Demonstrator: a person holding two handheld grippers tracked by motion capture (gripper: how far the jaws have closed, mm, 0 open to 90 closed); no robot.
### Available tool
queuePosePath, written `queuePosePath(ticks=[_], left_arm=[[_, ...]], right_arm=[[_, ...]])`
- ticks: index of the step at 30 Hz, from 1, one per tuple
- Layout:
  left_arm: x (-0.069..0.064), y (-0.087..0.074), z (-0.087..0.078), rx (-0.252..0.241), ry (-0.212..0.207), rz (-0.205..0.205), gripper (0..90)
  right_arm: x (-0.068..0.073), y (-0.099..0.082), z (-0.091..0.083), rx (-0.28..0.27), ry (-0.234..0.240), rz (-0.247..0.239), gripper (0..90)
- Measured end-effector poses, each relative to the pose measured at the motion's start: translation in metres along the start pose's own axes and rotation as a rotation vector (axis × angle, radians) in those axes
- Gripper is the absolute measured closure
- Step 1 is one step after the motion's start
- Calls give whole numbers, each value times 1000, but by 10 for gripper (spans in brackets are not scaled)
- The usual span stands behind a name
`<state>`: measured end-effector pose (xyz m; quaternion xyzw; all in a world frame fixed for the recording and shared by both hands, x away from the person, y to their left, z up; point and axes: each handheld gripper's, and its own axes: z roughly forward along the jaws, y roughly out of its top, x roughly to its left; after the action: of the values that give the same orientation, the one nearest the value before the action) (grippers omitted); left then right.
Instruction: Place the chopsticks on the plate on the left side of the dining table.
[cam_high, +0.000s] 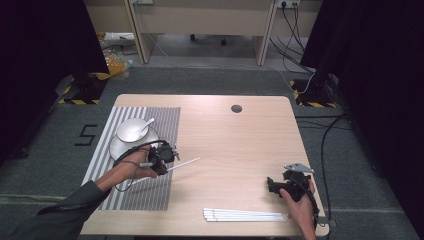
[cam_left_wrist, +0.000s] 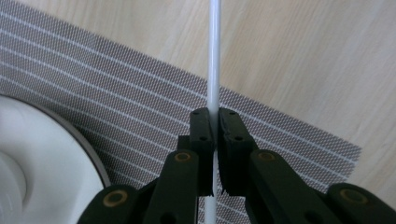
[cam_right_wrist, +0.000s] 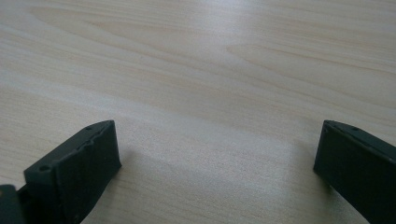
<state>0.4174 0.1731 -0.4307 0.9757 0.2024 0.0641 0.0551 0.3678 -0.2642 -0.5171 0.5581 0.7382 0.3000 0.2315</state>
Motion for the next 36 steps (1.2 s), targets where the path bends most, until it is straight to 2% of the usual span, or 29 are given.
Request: queuePosePath(ticks=[4,6,16,24,27,32,36], left_arm=[[8,-7,0,3,1,-18,849],[12,-13,-2,1,15,-30,848],[19,-29,-5,-9,22,-60,849],[31,-44,-7,-14,31,-108,848],[38,-50,-8,-10,26,-129,848],[49,-57,-6,8,42,-160,848],[53,-58,-4,21,42,-165,848]], right_arm=[[0,0,0,0,0,0,3],[0,0,0,0,0,0,3],[0,0,0,0,0,0,3],[0,0,0,0,0,0,3],[0,0,0,0,0,0,3],[0,0,0,0,0,0,3],[0,0,0,0,0,0,3]])
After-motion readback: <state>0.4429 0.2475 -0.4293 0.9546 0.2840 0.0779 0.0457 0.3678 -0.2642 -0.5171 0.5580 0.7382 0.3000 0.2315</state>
